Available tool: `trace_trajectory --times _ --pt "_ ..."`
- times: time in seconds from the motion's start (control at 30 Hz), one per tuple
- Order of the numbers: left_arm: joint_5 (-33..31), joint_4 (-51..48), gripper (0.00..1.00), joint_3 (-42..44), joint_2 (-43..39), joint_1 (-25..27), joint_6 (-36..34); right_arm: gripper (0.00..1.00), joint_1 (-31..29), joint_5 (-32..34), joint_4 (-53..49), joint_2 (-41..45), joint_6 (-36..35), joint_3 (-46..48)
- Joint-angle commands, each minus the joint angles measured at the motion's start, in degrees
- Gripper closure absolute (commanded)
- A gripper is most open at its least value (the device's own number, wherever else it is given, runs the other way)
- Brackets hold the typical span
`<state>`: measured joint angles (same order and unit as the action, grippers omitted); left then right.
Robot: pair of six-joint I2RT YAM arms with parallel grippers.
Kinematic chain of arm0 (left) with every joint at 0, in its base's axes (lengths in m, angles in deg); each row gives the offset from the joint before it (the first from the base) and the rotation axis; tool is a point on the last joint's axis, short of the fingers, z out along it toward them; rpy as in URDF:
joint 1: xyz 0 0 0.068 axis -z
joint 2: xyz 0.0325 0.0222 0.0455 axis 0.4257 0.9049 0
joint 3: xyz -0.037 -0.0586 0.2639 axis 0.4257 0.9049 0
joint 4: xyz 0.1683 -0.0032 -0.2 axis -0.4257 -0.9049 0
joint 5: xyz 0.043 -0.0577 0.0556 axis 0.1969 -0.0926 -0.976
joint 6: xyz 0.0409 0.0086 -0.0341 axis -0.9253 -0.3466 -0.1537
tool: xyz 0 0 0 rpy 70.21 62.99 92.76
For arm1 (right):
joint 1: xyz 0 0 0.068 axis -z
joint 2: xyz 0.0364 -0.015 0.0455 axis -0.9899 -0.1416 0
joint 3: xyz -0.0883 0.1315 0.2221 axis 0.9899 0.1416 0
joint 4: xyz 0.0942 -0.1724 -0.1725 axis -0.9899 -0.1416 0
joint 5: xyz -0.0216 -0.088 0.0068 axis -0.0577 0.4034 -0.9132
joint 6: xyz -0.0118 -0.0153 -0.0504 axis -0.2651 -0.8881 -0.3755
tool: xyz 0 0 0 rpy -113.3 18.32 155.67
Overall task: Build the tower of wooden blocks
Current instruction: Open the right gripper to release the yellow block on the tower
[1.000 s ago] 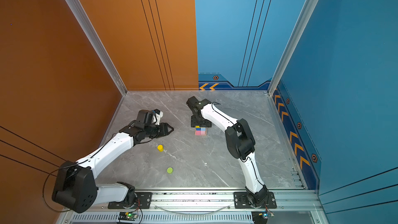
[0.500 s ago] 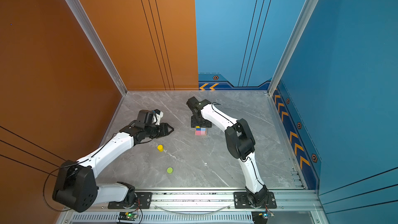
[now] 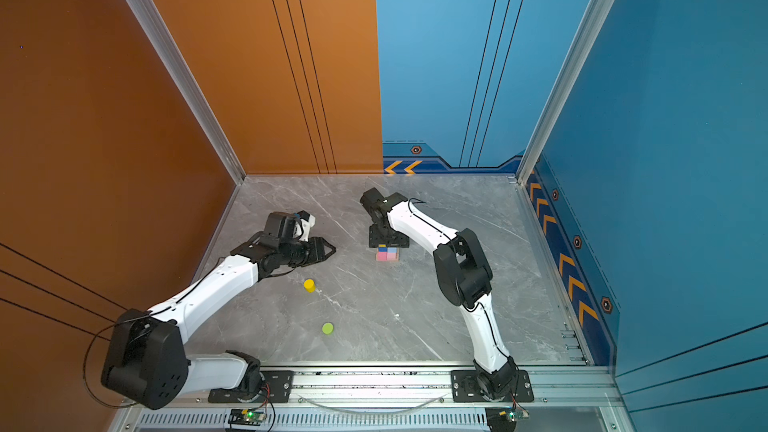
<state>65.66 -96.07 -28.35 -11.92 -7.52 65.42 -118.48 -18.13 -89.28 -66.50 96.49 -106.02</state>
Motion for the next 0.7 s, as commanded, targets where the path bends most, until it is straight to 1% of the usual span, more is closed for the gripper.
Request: trace_trajectory --times 0.0,0.3,0.37,0.4,0.5,0.67 --pt "1.22 0.58 0.49 0.69 0.24 -0.47 -1.37 0.18 0.15 0.49 -0.47 -0.01 1.13 -0.16" --pt "1.35 0.45 0.49 0.54 0.33 -0.47 -1.38 0.13 0.1 1.16 -0.42 3.86 0.95 -0.39" --pt "1.35 0.33 0.49 0.39 0.35 -0.53 -1.35 0.1 0.08 1.22 -0.49 4.53 0.95 -0.07" --pt "1.35 0.15 0.49 0.35 0.35 -0.45 -1.38 0.09 0.09 1.35 -0.38 6.57 0.96 0.08" --pt "1.28 -0.64 0.49 0.05 0.25 -0.49 -1.41 0.06 -0.26 1.93 -0.38 9.14 0.91 0.87" --pt "-0.01 -3.49 0.49 -0.8 -0.22 -0.26 -1.65 0.06 -0.68 2.58 0.36 14.53 0.38 3.06"
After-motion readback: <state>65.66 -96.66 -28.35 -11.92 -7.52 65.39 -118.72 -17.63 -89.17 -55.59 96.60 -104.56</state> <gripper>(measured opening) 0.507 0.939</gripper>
